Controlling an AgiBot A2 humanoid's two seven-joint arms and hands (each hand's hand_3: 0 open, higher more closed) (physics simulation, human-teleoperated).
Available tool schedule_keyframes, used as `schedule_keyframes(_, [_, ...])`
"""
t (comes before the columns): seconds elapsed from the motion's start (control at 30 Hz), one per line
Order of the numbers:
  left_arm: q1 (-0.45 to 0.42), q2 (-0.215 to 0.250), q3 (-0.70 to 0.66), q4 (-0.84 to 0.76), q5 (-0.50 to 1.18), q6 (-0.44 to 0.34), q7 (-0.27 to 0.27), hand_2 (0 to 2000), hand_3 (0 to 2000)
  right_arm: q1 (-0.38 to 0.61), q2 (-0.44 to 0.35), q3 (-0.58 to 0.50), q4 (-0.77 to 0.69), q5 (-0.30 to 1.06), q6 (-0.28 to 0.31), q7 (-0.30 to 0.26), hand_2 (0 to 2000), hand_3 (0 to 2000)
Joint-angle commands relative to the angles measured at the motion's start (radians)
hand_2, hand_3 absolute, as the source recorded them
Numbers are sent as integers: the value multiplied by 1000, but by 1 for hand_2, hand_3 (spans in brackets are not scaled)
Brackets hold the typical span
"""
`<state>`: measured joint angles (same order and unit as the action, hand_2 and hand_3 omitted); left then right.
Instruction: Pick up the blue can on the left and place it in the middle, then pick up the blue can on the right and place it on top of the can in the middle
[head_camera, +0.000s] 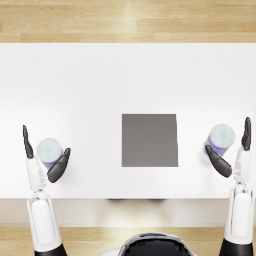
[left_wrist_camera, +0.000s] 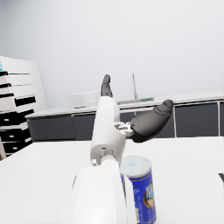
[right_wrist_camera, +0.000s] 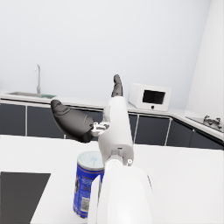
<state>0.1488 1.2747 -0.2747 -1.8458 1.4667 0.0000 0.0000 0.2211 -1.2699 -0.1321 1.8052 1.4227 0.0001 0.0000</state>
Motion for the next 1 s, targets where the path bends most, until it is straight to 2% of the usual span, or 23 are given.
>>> schedule_keyframes(0.03, [-27,11,-18,57,1,0,0,0,0,-1,-1,-16,-76,0,0,0,0,0])
schedule_keyframes(0.5, [-62,36,20,237,2,0,0,0,0,-31,-25,31,-292,1,0,0,0,0])
schedule_keyframes(1.0, [7,46,57,517,2,1,0,0,0,80,-54,62,-586,1,0,0,0,0])
